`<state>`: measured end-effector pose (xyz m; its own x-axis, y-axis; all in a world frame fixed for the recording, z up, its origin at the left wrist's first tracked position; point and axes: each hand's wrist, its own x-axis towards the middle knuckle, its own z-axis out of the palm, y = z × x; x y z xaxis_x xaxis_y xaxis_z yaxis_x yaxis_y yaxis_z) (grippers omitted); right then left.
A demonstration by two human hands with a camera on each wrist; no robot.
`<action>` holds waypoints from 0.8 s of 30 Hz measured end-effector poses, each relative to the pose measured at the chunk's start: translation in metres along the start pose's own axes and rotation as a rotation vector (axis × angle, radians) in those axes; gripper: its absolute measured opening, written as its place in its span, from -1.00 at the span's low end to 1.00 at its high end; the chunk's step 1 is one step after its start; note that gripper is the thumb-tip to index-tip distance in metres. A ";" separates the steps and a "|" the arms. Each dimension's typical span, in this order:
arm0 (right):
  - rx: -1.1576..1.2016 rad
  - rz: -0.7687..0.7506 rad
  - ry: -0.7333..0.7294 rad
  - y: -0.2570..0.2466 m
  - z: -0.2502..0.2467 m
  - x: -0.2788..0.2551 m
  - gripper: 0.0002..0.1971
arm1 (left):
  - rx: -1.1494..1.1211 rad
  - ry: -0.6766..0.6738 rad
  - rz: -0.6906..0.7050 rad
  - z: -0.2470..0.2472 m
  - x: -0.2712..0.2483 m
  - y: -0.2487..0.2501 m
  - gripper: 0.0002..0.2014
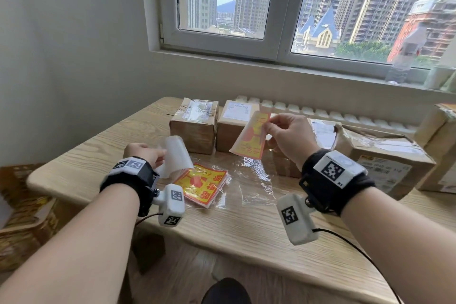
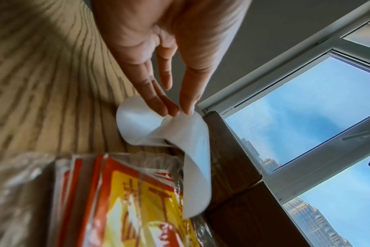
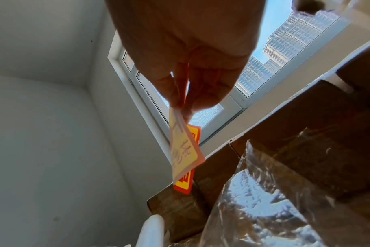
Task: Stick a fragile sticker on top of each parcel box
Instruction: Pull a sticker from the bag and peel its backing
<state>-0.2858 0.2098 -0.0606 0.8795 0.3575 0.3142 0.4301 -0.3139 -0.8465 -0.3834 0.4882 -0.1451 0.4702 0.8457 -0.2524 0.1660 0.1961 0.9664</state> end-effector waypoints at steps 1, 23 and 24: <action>0.000 0.002 -0.001 0.001 0.001 0.001 -0.89 | 0.021 0.017 0.007 0.001 0.001 0.001 -0.36; 0.012 -0.078 0.037 -0.007 -0.022 0.000 -0.88 | 0.341 -0.242 0.338 0.044 -0.081 0.063 -0.89; 0.016 -0.087 0.040 -0.010 -0.025 -0.001 -0.91 | 0.342 -0.324 0.337 0.053 -0.091 0.072 -0.90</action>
<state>-0.2858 0.1911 -0.0420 0.8466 0.3473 0.4032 0.5018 -0.2688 -0.8221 -0.3679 0.3989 -0.0553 0.7781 0.6280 0.0130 0.2062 -0.2749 0.9391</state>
